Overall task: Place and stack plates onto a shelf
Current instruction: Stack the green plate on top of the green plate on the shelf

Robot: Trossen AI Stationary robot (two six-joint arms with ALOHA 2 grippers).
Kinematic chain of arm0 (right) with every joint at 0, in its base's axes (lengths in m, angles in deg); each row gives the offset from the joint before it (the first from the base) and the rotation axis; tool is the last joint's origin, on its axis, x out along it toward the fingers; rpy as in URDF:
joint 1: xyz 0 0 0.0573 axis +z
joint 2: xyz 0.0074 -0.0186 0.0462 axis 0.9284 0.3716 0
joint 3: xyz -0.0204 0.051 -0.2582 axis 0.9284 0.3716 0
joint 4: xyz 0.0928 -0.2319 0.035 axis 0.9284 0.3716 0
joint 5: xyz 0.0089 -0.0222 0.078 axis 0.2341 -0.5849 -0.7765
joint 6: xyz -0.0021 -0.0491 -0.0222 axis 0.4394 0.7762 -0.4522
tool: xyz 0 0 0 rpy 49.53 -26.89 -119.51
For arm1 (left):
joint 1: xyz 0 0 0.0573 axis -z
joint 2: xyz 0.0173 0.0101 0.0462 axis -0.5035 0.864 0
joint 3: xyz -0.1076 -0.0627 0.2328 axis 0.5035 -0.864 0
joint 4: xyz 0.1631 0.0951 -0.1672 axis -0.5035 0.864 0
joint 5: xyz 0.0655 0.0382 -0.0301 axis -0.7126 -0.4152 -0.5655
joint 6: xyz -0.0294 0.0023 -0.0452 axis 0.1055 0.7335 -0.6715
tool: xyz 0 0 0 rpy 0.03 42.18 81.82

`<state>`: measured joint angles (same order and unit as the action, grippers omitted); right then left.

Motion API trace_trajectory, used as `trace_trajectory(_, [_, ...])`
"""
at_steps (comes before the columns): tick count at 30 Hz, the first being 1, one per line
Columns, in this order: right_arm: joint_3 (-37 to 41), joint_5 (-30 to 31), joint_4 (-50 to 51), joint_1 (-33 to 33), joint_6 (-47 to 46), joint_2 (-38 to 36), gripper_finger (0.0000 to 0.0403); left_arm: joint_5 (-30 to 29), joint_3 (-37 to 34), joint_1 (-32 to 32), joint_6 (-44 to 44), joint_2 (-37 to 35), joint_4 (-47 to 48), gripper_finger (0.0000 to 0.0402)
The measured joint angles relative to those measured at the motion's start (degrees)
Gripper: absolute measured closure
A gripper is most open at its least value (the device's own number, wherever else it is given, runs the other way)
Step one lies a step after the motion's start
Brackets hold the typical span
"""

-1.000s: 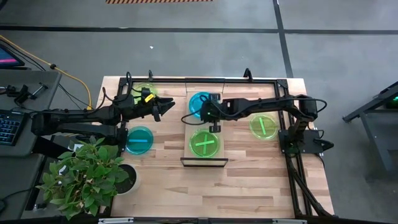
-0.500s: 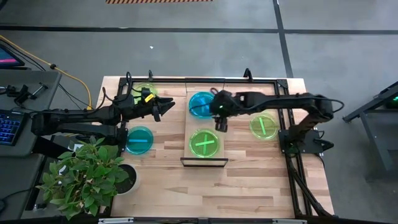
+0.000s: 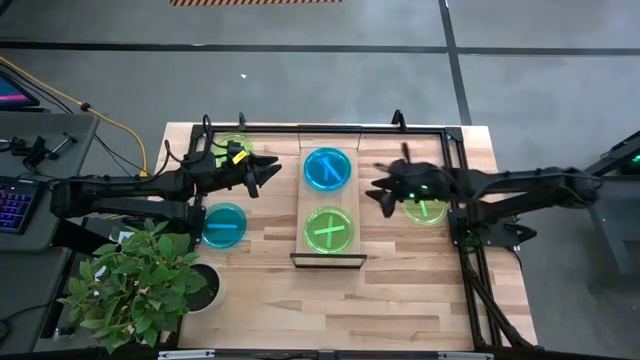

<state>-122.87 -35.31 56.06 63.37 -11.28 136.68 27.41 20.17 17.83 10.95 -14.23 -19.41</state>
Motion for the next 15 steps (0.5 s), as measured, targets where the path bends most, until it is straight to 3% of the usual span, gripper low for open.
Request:
trace_trajectory(4, [6.4,1.5,-10.4,0.4,-6.2,-5.5,0.0206,0.0,0.0,0.0,0.6,0.0,0.0,0.0211])
trace_trajectory(10, [7.2,3.4,-11.9,0.3,-7.3,-6.4,0.0206,-2.9,0.4,0.0,-3.3,0.0,1.7,0.0211])
trace_trajectory(15, [6.5,3.7,-12.0,0.3,-7.4,-5.8,0.0206,-7.4,11.3,-3.3,-8.0,2.9,28.7,0.0229])
